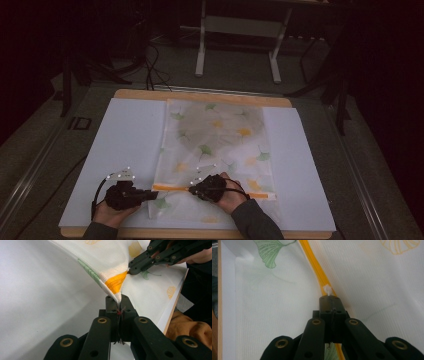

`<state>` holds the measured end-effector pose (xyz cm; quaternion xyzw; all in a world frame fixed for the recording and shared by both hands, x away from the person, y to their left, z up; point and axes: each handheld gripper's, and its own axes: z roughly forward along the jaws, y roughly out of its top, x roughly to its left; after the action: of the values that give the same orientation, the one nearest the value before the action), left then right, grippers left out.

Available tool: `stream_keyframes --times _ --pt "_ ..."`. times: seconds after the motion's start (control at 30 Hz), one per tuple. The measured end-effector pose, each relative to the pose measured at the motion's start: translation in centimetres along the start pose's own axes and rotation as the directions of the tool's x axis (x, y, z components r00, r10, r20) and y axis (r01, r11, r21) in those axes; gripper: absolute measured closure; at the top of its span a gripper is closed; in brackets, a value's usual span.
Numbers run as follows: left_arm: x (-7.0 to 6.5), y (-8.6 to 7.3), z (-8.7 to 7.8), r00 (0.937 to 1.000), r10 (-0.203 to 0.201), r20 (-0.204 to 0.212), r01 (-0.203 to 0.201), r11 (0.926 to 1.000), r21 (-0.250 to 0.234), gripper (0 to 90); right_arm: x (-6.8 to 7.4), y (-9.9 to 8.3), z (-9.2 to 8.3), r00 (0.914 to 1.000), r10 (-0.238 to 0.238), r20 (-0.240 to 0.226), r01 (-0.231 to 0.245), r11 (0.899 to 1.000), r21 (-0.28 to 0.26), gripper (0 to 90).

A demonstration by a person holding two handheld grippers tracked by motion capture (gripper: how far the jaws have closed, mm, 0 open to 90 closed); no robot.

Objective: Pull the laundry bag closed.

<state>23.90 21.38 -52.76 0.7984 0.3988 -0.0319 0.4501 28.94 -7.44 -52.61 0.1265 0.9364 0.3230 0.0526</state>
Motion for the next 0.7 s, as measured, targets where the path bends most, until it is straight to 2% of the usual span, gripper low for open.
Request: stream_keyframes --times 0.7 --pt "0.02 -0.02 -0.09 1.0000 0.004 0.001 -0.004 1.0000 -0.001 88.2 -0.39 -0.88 -0.85 0.9998 0.011 0.014 -0.011 1.000 0.017 90.0"
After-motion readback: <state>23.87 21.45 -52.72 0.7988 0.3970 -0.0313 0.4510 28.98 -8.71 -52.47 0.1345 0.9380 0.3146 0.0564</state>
